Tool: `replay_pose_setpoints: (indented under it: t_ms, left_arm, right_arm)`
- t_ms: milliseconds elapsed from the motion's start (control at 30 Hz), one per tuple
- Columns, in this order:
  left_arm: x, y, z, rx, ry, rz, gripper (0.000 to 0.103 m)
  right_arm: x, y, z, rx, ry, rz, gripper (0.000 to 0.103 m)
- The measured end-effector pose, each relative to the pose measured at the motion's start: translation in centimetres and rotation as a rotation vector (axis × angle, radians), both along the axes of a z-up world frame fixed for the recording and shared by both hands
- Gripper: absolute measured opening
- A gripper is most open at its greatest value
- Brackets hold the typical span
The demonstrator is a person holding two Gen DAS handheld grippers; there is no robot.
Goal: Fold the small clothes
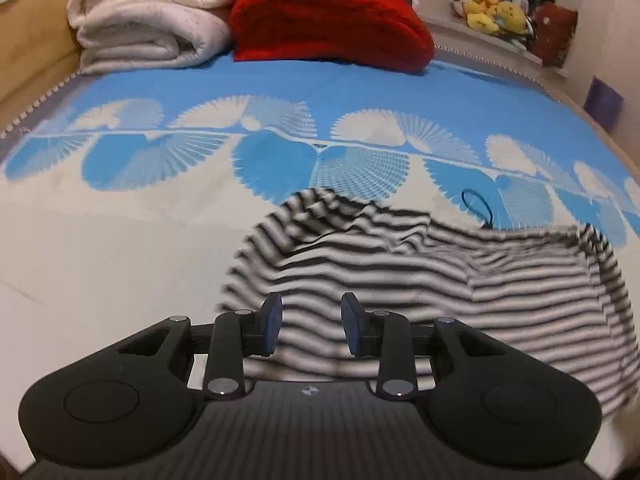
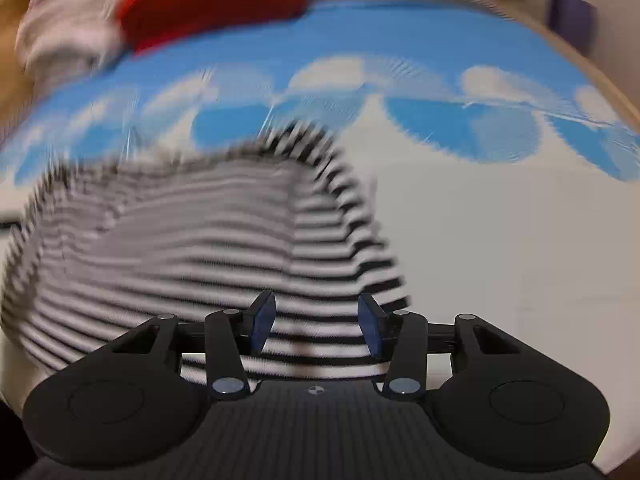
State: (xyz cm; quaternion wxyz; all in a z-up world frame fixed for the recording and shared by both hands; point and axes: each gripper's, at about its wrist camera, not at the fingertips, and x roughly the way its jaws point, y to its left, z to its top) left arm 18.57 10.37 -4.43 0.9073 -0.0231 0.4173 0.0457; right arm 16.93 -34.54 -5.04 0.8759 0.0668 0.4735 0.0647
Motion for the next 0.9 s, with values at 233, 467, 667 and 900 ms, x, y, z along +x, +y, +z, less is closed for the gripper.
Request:
replay_pose_setpoints:
  t_ms: [233, 467, 667, 900]
  left_arm:
    - [-7.1, 3.8, 1.3, -0.16, -0.001, 0.101, 0.036]
    - [-10.4, 6.1, -2.8, -0.291, 0.092, 0.238, 0.032]
    - [-9.2, 5.8, -5.2, -0.48, 0.171, 0.277, 0.04]
    - [-8.5, 5.8, -7.5, -0.483, 0.2, 0.411, 0.048]
  right_arm:
    - [-5.0, -2.0, 5.5, 0.071, -0.269, -0.139, 0.054]
    - [-6.1, -2.9, 3.3, 0.032, -0.189, -0.129, 0.053]
    - [-5.9, -3.8, 2.5, 0.042, -0.14, -0.128, 0.053]
    - [-5.9, -4.9, 2.0, -0.009, -0.143, -0.116, 0.054]
